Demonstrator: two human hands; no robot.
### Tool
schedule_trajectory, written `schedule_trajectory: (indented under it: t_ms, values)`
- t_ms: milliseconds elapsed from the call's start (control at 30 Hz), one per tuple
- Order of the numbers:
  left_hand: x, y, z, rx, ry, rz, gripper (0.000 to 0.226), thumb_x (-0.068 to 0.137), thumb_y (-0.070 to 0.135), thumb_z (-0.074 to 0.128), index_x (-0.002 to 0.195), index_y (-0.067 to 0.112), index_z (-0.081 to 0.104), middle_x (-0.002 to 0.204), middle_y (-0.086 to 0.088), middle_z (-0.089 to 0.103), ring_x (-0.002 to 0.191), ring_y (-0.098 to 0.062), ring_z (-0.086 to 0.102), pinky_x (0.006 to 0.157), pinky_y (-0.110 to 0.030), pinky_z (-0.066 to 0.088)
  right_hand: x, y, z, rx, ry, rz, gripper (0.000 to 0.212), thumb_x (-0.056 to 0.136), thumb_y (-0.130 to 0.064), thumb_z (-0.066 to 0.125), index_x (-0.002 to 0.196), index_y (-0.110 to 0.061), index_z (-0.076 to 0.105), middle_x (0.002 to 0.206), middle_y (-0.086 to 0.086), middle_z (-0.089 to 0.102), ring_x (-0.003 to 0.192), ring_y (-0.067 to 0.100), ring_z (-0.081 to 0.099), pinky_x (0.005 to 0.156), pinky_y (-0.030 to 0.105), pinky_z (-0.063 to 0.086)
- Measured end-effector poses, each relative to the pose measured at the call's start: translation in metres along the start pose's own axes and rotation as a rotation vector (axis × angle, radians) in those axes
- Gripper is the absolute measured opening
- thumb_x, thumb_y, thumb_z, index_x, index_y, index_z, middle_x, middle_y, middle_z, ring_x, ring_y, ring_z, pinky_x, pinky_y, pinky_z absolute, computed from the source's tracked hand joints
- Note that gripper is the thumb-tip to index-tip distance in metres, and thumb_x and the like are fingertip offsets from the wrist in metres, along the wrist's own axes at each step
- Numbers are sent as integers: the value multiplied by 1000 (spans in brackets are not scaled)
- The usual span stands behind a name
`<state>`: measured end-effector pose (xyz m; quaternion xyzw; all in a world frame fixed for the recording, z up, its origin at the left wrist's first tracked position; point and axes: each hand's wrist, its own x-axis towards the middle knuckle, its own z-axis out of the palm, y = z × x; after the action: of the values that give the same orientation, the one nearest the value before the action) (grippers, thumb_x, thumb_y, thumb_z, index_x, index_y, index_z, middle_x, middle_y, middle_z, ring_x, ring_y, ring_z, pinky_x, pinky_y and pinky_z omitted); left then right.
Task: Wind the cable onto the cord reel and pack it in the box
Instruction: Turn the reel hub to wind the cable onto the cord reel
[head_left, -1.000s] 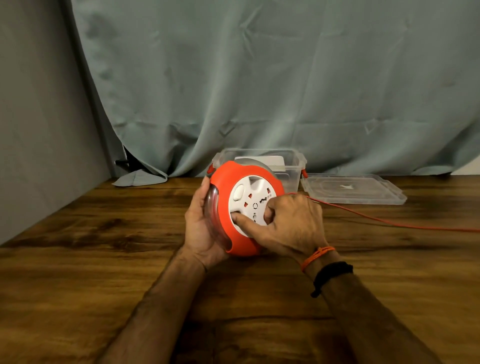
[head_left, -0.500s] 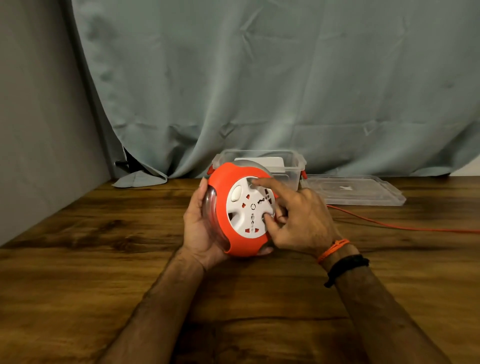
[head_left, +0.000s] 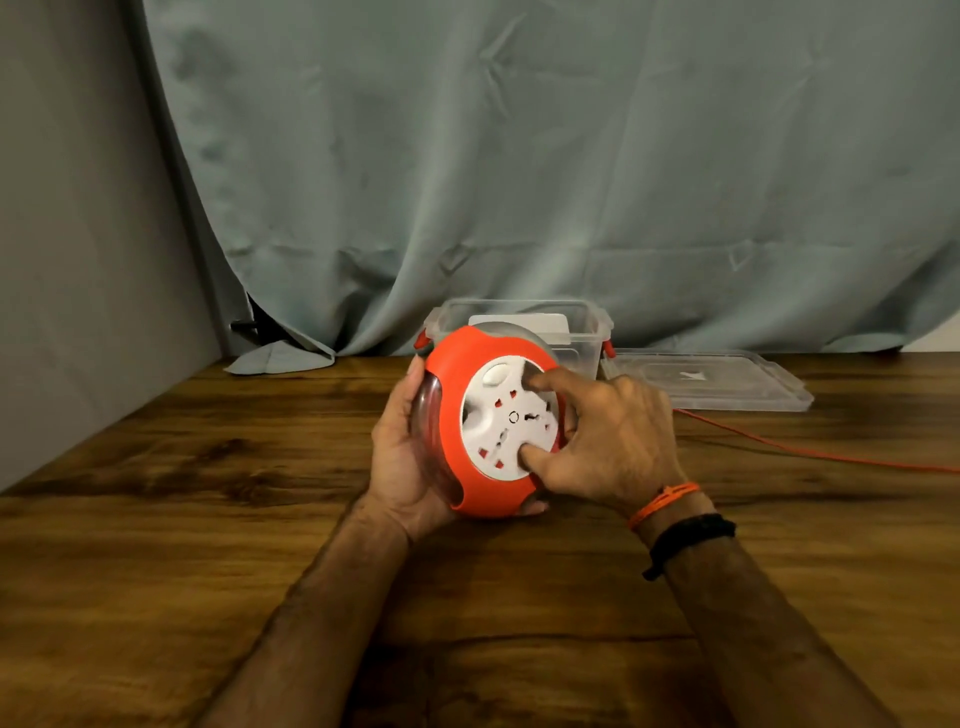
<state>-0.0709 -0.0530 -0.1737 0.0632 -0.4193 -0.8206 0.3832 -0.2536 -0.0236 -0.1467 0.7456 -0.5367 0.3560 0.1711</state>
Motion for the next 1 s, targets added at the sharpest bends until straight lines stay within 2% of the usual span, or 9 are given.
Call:
schedule_trajectory:
  t_ms: [67, 167, 267, 433, 533, 600, 767, 867, 1000]
  values:
    - [3, -3, 3, 6, -7, 107, 78, 81, 66, 57, 139, 14, 54, 141, -22, 53, 130, -43, 48, 101, -68, 38, -2, -6, 4, -24, 64, 59, 62, 53, -75, 58, 92, -28, 70, 71, 3, 69, 76, 28, 66, 74, 32, 46]
    - [5, -4, 8, 9, 54, 225, 69, 86, 60, 53, 131, 7, 61, 133, -22, 61, 125, -37, 55, 98, -51, 49, -2, -24, 10, 5, 68, 190, 73, 60, -88, 38, 52, -18, 54, 57, 1, 63, 66, 25, 63, 63, 28, 43]
    - [4, -3, 8, 14, 91, 251, 68, 86, 61, 49, 125, 8, 66, 129, -20, 64, 121, -35, 59, 96, -48, 51, -1, -32, 13, 79, 99, 201, 77, 74, -82, 36, 44, -13, 52, 45, 1, 58, 56, 23, 61, 56, 30, 47]
    - [4, -4, 5, 19, 76, 205, 72, 84, 64, 49, 128, 9, 64, 132, -22, 61, 123, -39, 56, 102, -58, 45, 2, -23, 9, 186, 137, 111, 63, 73, -76, 52, 43, -20, 54, 35, -10, 44, 46, 12, 54, 51, 24, 44]
    - [2, -2, 0, 8, 43, 59, 79, 79, 72, 51, 137, 18, 56, 142, -21, 52, 131, -45, 45, 100, -77, 30, 3, -11, 2, 259, 128, 41, 41, 72, -62, 64, 54, -27, 56, 38, -14, 40, 43, 3, 48, 52, 22, 42]
    - [0, 0, -2, -8, 23, -5, 82, 76, 75, 53, 140, 23, 52, 146, -19, 49, 134, -46, 40, 99, -83, 19, 3, -3, -4, 291, 109, -18, 20, 72, -48, 66, 73, -28, 59, 40, -13, 42, 43, 0, 45, 55, 23, 45]
    - [2, -4, -12, -21, -175, -18, 77, 89, 72, 39, 143, 18, 47, 147, -20, 47, 136, -44, 39, 108, -74, 22, 5, 2, -12, 184, -92, -71, 56, 67, -46, 61, 119, -27, 51, 54, -22, 32, 60, 12, 49, 77, 40, 54]
    - [2, -3, -11, -45, -266, -3, 80, 95, 69, 27, 148, 10, 37, 151, -24, 39, 139, -44, 33, 113, -67, 17, 5, 2, -8, 115, -176, -92, 66, 70, -50, 65, 129, -28, 45, 65, -20, 34, 72, 21, 59, 82, 42, 54]
    - [4, -3, -18, -17, -224, -63, 77, 89, 72, 41, 145, 19, 44, 148, -20, 45, 135, -46, 40, 105, -79, 5, 5, 4, -5, 63, -174, -88, 68, 71, -54, 62, 131, -30, 43, 71, -11, 46, 79, 24, 64, 82, 41, 54]
